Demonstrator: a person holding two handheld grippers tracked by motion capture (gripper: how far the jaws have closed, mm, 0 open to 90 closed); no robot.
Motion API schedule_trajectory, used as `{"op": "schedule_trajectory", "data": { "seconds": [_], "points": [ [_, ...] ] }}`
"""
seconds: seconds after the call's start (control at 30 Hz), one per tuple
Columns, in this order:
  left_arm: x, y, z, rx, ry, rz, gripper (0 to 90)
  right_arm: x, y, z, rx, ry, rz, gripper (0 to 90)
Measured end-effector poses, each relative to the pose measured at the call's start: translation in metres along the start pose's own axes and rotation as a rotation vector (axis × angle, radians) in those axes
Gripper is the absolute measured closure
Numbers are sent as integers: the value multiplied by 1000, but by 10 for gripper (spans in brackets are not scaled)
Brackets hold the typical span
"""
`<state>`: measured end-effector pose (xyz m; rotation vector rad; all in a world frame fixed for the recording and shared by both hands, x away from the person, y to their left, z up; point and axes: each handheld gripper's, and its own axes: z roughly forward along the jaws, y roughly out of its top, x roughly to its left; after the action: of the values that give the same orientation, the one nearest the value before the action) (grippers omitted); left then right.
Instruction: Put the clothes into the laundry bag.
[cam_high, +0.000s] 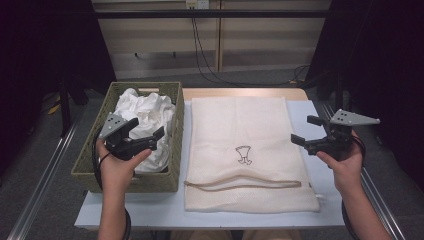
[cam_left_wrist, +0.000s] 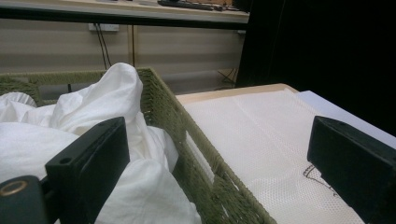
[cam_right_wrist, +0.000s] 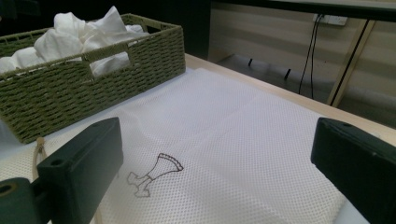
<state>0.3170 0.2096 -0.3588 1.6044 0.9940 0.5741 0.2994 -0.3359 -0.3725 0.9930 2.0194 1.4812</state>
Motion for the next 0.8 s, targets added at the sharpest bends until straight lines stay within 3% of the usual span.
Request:
{"op": "schedule_trajectory", "data": {
  "seconds": [0.37,0.57,0.63,0.7,0.73,0.8],
  "points": [
    [-2,0,1,5,-15,5,56,12,-6,19,69,46,-22,23],
    [-2,-1,1,7,-7,5,55,28,-17,48,142,138,-45,41],
    [-2,0,0,0,-12,9,55,37,-22,62,186,173,-74,55],
    [-3,0,0,-2,-13,9,55,40,-23,65,196,181,-78,55],
    [-4,1,0,-3,-11,11,55,45,-28,76,232,214,-85,61],
    [-5,1,-1,-2,-13,17,55,50,-31,83,259,231,-104,74]
  ]
}}
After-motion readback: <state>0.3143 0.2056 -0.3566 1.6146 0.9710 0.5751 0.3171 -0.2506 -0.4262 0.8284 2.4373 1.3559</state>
